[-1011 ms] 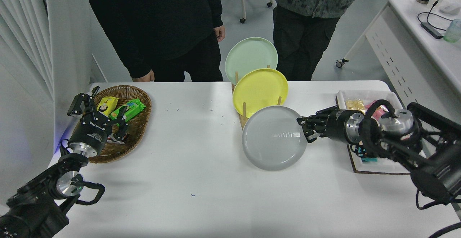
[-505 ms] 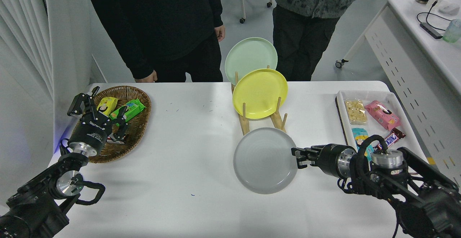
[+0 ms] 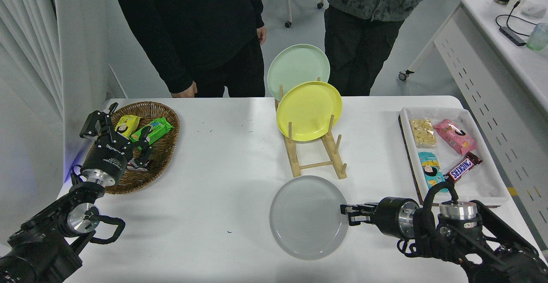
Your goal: Place the plate on the table
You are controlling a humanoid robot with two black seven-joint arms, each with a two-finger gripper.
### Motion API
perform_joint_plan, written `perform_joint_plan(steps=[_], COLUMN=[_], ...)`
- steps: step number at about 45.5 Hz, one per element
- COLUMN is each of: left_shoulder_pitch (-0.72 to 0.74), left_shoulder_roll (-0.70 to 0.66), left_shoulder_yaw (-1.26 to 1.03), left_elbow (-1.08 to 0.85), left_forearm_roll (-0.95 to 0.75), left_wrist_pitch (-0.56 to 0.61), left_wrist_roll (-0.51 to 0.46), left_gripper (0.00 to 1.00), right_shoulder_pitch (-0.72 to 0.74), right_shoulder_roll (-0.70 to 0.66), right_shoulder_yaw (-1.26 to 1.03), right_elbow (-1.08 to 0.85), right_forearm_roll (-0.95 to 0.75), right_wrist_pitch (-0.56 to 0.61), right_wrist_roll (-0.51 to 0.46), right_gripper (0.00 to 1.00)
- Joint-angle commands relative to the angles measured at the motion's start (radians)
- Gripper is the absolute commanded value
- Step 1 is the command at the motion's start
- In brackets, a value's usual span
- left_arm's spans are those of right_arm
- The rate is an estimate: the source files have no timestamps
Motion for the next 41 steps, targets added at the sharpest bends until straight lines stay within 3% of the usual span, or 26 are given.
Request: perform_joint_plan(steps=[1,41], left_shoulder_pitch=[0.000,-0.003], left_shoulder_roll=[0.000,0.000], left_shoulder_yaw=[0.000,0.001], left_elbow=[0.000,0.000], left_forearm_roll=[0.000,0.000], left_wrist_pitch=[0.000,0.000], left_wrist_roll=[0.000,0.000], left_gripper=[0.98,0.98], right_shoulder_pitch=[-0.037,-0.200], right_shoulder_roll=[0.057,0.155], right_shoulder_yaw=[0.025,0.132], right_elbow=[0.003,-0.009], right_forearm_roll=[0.001,-0.114], right_wrist_pitch=[-0.031,-0.031], right_wrist_roll=[0.002,0.002], right_gripper=[0.00,0.00])
